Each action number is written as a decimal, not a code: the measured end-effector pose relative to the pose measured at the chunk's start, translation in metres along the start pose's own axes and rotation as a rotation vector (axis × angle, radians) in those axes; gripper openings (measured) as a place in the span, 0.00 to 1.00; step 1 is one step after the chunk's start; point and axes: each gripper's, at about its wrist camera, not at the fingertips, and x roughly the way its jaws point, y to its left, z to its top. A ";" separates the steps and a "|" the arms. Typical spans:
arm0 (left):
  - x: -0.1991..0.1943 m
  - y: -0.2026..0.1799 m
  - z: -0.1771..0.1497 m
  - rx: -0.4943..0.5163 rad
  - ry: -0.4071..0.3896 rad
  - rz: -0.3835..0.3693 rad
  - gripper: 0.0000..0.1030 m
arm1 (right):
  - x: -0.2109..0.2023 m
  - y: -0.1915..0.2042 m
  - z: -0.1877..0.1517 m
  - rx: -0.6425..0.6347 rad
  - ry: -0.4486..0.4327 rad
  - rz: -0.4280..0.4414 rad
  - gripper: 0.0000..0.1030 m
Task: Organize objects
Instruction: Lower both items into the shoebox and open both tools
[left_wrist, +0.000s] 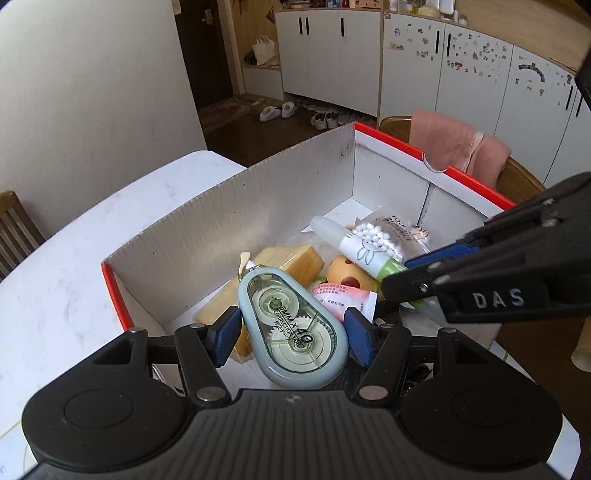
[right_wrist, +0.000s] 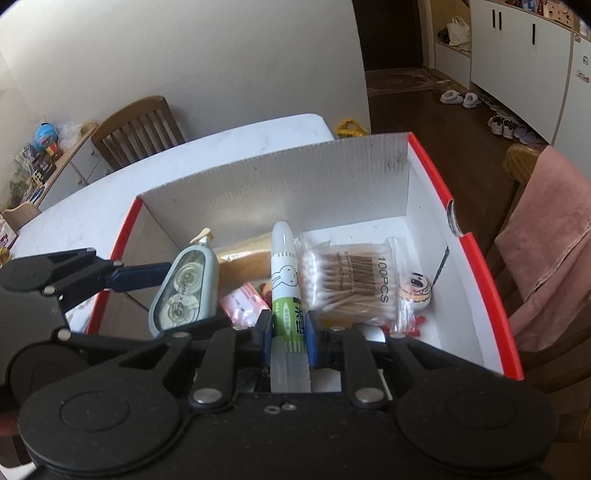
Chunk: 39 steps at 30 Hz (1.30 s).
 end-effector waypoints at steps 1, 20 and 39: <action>0.000 0.001 0.001 0.001 0.000 -0.006 0.59 | 0.001 -0.001 -0.001 -0.002 0.003 0.003 0.17; -0.012 0.012 -0.004 -0.132 0.021 -0.066 0.65 | -0.020 -0.011 -0.002 -0.040 -0.012 0.064 0.27; -0.082 0.016 -0.015 -0.257 -0.108 -0.065 0.71 | -0.064 0.000 -0.010 -0.142 -0.104 0.089 0.45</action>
